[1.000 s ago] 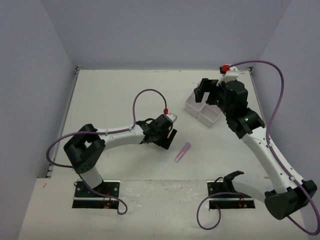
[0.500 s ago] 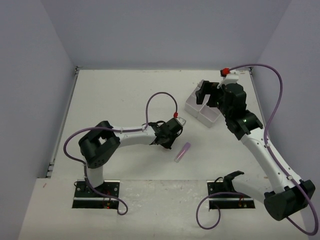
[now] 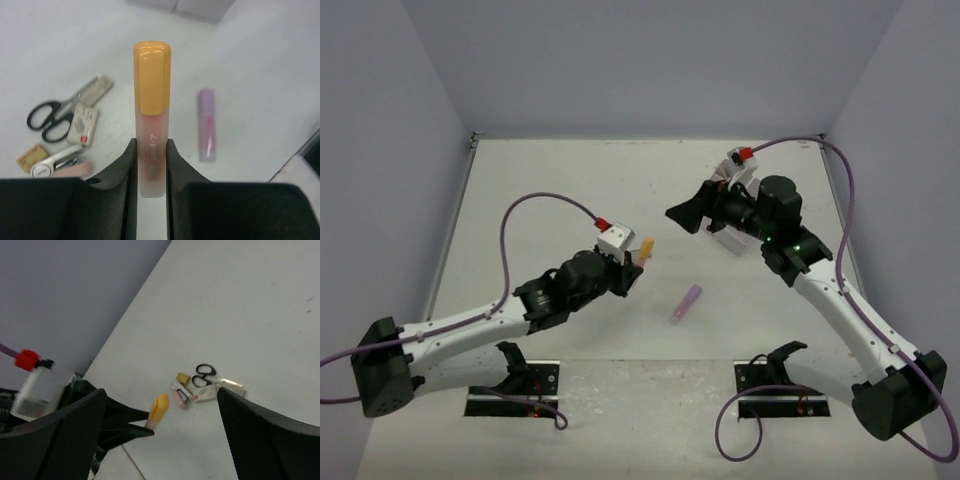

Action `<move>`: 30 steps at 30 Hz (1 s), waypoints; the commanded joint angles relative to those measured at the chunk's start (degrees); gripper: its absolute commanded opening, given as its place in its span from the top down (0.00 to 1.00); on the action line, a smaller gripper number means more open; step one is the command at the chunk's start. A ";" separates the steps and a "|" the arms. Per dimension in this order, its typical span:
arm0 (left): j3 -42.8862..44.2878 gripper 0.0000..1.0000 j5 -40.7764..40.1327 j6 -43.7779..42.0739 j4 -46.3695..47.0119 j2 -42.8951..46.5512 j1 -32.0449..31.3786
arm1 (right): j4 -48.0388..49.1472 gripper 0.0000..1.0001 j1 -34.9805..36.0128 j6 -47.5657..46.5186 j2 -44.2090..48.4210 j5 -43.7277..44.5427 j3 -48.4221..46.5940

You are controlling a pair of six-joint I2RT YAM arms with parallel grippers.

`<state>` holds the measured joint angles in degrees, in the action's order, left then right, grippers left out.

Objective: Sort the stationery into containers
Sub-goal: Pick up the pen from the center of the board, then place the pen in the storage box.

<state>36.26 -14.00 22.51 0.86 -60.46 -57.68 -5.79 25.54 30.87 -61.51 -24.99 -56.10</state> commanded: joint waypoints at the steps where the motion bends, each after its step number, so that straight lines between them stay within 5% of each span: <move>1: -7.91 1.00 0.31 -3.96 20.02 7.31 -0.68 | 3.34 0.08 7.72 3.69 -2.59 -5.96 -2.22; 8: -11.79 1.00 3.05 -6.66 24.90 14.37 -0.68 | 2.72 0.36 14.42 3.72 -5.56 -4.48 -4.21; 14: -11.05 1.00 5.98 -7.63 25.07 14.15 -0.68 | 1.10 0.48 17.06 2.75 -10.45 0.03 -5.41; 17: -10.97 1.00 6.60 -7.48 25.37 13.86 -0.68 | 0.46 0.95 17.51 2.13 -11.67 0.66 -6.63; 19: -10.19 1.00 6.43 -7.53 24.26 13.47 -0.68 | 0.42 1.00 17.70 1.38 -11.26 2.16 -6.56; 20: -9.31 0.77 5.41 -7.32 22.72 12.99 -0.68 | -0.13 1.00 17.67 0.56 -10.77 4.57 -6.56; 21: -7.90 0.37 3.82 -6.91 20.30 12.22 -0.68 | -1.03 1.00 17.58 -0.54 -10.20 8.63 -6.54; 22: -6.07 0.12 2.30 -6.70 17.48 11.12 -0.68 | -2.02 1.00 17.42 -1.69 -9.73 13.58 -6.43; 23: -3.44 0.00 0.57 -6.33 13.15 10.34 -0.68 | -3.15 1.00 16.37 -2.72 -9.39 18.40 -6.34; 30: 17.48 0.00 -12.75 -0.98 -27.83 8.72 -0.68 | -5.44 1.00 5.63 -9.26 -9.42 46.53 -7.47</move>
<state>43.09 -17.69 18.18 -4.12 -52.22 -58.28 -10.49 35.25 27.25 -72.31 -0.57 -60.10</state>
